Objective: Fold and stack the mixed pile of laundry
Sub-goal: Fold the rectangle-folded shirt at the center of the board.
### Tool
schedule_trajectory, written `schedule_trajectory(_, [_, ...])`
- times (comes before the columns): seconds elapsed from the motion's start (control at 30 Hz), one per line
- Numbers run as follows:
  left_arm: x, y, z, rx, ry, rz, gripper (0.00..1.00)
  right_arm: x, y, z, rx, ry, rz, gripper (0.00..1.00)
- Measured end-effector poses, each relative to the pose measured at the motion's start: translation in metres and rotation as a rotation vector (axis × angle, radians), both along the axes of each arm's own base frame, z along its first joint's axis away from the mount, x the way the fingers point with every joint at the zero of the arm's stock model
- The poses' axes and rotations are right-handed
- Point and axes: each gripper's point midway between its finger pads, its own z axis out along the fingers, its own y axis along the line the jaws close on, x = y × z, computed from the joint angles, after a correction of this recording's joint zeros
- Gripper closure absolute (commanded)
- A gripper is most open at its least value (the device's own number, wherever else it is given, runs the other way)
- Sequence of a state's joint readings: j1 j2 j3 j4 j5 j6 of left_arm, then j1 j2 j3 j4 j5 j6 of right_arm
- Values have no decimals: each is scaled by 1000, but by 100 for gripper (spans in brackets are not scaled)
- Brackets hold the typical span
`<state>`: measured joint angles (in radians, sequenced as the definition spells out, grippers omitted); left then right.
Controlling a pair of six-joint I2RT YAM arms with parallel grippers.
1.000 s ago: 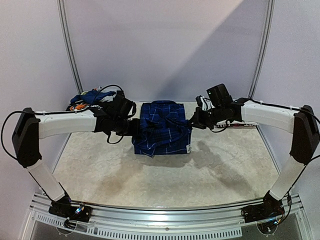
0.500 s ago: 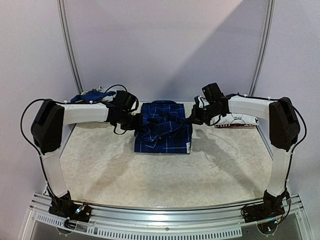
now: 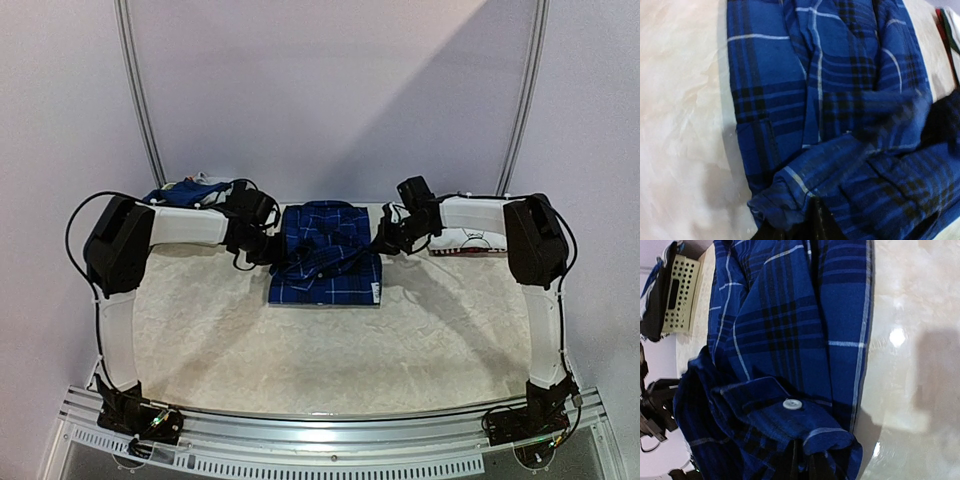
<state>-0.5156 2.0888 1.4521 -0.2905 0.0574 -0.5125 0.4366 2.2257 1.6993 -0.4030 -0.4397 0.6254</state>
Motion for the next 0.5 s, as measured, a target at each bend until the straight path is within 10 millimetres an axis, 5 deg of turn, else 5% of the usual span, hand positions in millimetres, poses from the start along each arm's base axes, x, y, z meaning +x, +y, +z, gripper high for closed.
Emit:
schedule_trajectory(0.23, [11,1,4,-12,-36,-5,34,14,3,0,17,10,11,50])
schedule_trajectory(0.4, [14,4,19,-2,-80,-10,22,29,6,31,27,-46,26,41])
schedule_trajectory(0.5, [16,6,45,-6,-131,-11,19,33,3,47,8,-85,26,34])
